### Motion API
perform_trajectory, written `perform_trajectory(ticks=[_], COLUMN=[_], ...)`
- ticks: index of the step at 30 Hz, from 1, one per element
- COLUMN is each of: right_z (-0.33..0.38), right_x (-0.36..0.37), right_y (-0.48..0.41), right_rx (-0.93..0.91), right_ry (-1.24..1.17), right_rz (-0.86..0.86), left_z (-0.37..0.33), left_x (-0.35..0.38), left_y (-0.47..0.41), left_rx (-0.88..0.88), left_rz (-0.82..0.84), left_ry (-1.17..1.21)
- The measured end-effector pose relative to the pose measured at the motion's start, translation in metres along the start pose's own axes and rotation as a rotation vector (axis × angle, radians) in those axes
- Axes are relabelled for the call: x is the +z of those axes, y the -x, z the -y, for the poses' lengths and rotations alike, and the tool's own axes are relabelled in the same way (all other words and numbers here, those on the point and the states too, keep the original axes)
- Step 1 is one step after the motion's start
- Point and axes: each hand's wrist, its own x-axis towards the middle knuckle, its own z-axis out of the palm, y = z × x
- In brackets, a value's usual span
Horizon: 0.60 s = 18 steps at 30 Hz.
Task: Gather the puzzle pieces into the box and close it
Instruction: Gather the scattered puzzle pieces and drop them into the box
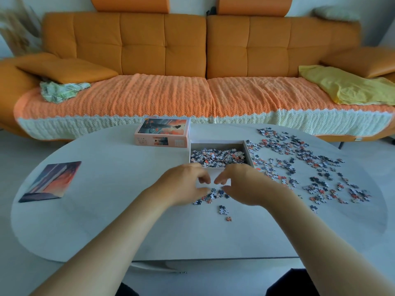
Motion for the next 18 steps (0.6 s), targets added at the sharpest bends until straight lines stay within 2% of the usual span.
perform_trajectory(ticks=[2,5,13,18], right_z=[-0.001,-0.001,-0.015,-0.013], right_x=[0.008,0.016,0.005,0.008], right_y=[0.004,0.007,0.027,0.029], right_rx=[0.052,0.044,0.059,0.116], right_ry=[0.060,0.068,-0.068,0.010], right_rz=[0.079,0.129,0.101,0.106], left_z=[-0.001,-0.012,-0.043,-0.041], left_x=[0.008,0.016,0.034,0.034], left_y=[0.005,0.011,0.014,0.005], left_rx=[-0.065,-0.100,-0.103,-0.071], left_rz=[0.111,0.178,0.159,0.078], left_ry=[-0.023,0.010,0.023,0.088])
